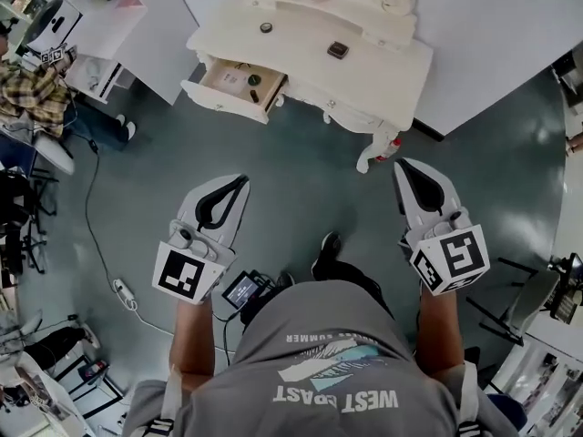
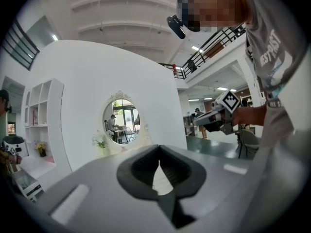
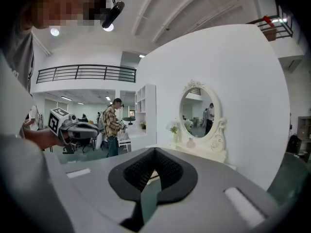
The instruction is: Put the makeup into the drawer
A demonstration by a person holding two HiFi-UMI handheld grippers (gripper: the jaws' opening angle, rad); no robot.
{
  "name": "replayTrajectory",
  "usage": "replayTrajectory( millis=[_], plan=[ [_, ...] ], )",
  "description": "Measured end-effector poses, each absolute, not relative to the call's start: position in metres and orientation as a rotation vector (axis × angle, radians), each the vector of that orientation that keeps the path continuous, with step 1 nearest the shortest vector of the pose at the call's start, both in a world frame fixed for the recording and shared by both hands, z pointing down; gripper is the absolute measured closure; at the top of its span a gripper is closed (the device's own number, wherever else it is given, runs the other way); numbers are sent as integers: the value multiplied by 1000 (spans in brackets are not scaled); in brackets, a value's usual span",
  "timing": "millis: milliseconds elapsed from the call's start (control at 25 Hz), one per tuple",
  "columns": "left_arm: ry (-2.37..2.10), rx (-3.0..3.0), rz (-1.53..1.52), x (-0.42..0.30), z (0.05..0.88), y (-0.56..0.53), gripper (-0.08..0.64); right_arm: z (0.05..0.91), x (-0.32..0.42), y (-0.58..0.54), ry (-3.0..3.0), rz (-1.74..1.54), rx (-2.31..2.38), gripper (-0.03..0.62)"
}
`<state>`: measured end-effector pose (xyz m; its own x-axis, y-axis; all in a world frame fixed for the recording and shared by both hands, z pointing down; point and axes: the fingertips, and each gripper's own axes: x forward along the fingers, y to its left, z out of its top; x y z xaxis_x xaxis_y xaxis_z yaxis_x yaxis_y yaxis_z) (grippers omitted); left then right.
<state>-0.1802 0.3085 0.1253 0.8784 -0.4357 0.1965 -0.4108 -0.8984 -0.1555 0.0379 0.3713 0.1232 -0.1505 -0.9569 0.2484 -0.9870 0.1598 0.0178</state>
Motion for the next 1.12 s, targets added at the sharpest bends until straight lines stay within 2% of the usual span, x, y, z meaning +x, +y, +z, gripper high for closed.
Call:
replayTrajectory(
  millis=[400,1120],
  plan=[
    [738,-2919,-376,-110,126,269,558,128,106,308,-2313,212,1839,591],
    [466,-2993,-293,-41,124,119,558,128,145,199,-2138,260,1991,591]
  ],
)
